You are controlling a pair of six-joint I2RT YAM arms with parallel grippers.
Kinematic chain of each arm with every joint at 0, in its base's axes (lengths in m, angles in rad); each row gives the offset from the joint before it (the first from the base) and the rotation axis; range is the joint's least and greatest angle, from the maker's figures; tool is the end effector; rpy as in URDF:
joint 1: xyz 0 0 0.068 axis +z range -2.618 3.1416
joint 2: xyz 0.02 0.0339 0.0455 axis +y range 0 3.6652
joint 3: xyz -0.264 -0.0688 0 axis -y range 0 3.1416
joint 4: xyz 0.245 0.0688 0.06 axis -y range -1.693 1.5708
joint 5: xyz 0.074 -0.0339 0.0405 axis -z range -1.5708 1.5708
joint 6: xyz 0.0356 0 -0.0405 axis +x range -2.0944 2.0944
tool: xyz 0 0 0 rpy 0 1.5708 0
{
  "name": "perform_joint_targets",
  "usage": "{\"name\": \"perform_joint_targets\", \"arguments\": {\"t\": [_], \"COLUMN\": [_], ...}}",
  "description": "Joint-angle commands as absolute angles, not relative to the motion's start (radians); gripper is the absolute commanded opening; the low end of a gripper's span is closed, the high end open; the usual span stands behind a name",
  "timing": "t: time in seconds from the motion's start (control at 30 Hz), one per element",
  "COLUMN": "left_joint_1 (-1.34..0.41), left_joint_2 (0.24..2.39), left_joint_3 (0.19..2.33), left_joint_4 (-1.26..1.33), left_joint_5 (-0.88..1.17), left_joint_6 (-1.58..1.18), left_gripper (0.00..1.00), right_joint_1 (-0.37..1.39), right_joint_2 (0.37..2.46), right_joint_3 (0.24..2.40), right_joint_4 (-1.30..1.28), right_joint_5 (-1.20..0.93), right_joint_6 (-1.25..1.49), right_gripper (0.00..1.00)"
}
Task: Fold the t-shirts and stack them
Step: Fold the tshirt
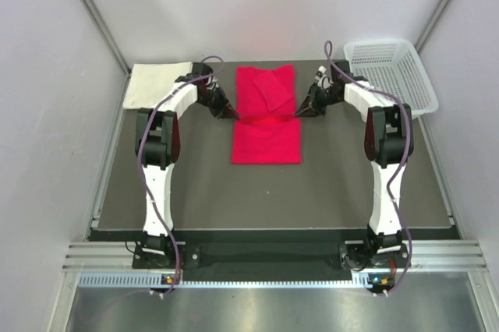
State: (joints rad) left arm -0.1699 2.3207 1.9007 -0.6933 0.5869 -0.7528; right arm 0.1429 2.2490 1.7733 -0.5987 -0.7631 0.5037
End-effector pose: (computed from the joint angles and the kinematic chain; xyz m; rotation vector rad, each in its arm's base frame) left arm 0.4834 -0.1029 0.1686 -0.6174 2.7453 -1.0504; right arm 0.4700 0.0925 0.1725 0.2110 2.6625 1.2248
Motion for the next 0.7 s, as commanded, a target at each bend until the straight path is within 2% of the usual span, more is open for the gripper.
{"name": "perform_joint_targets", "arguments": {"t": [0.0,0.1,0.13,0.2,0.23,0.3,0.4,0.47,0.53,0.67], "left_joint_1": [-0.153,-0.15,-0.149,-0.147,-0.147,-0.149,-0.163,-0.182,-0.208,-0.271], "left_joint_2": [2.336,2.347,2.349,2.362,2.359,2.32,2.203,2.104,2.019,1.986], "left_joint_3": [1.963,2.034,2.099,2.176,2.237,2.249,2.102,1.91,1.739,1.6], "left_joint_4": [-0.709,-0.796,-0.822,-0.882,-0.925,-0.94,-0.862,-0.74,-0.652,-0.487], "left_joint_5": [0.583,0.487,0.419,0.376,0.353,0.36,0.466,0.572,0.595,0.656], "left_joint_6": [-0.73,-0.648,-0.625,-0.563,-0.546,-0.513,-0.496,-0.505,-0.518,-0.548], "left_gripper": [0.05,0.22,0.33,0.38,0.4,0.41,0.4,0.36,0.35,0.35], "right_joint_1": [0.121,0.095,0.08,0.043,0.034,0.015,0.026,0.07,0.116,0.182], "right_joint_2": [2.275,2.351,2.403,2.439,2.441,2.41,2.278,2.162,2.064,1.959], "right_joint_3": [1.845,1.951,2.05,2.153,2.23,2.237,2.095,1.904,1.735,1.519], "right_joint_4": [-0.566,-0.57,-0.58,-0.621,-0.655,-0.687,-0.675,-0.641,-0.602,-0.482], "right_joint_5": [-0.793,-0.772,-0.775,-0.779,-0.772,-0.733,-0.741,-0.738,-0.713,-0.736], "right_joint_6": [0.511,0.505,0.515,0.535,0.534,0.505,0.485,0.453,0.417,0.448], "right_gripper": [0.12,0.23,0.25,0.35,0.36,0.39,0.39,0.4,0.4,0.4]}}
